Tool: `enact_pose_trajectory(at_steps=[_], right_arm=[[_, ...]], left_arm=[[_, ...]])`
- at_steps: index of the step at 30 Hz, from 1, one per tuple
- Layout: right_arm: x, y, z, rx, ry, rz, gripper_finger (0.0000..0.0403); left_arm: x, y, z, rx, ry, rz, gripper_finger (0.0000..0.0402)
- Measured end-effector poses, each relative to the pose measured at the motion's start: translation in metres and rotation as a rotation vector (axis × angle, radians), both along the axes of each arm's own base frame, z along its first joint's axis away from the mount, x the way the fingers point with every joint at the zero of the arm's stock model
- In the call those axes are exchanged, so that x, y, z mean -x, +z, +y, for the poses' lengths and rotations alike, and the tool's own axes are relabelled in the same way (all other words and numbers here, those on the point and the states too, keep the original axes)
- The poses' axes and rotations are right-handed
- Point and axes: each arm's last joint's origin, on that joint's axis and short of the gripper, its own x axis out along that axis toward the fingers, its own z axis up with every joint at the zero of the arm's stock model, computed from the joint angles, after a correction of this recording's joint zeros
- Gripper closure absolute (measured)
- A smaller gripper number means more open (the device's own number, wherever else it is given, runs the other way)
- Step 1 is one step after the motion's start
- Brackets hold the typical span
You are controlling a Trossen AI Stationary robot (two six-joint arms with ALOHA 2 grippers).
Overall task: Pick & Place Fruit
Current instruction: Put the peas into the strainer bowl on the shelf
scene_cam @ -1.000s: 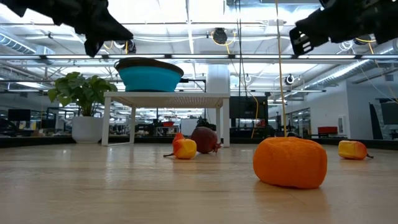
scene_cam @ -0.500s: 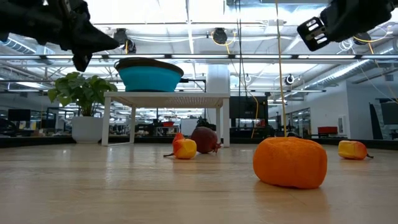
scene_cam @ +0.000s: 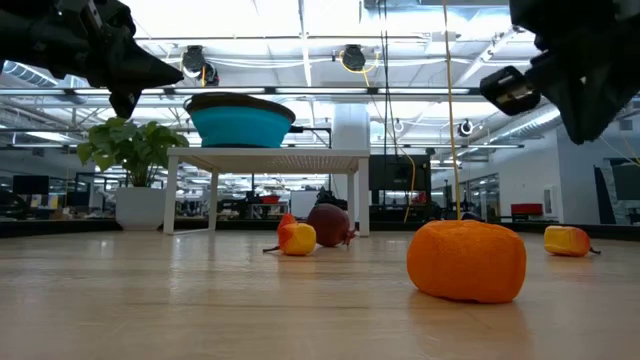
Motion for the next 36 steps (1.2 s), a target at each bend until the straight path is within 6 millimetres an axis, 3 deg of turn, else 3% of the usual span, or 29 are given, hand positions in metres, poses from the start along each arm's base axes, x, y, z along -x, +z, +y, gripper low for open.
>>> enact_pose_trajectory(at_steps=[21, 26, 36], right_arm=[[-0.004, -0.016, -0.007, -0.005, -0.089, 0.069, 0.0180], [-0.001, -0.029, -0.009, 0.002, -0.093, 0.067, 0.0162], [0.003, -0.053, -0.012, 0.010, -0.140, 0.001, 0.0163]], left_arm=[[0.000, 0.000, 0.000, 0.002, 0.000, 0.001, 0.0380], [0.000, 0.000, 0.000, 0.002, 0.001, 0.000, 0.0380], [0.000, 0.000, 0.000, 0.002, 0.001, 0.000, 0.0380]])
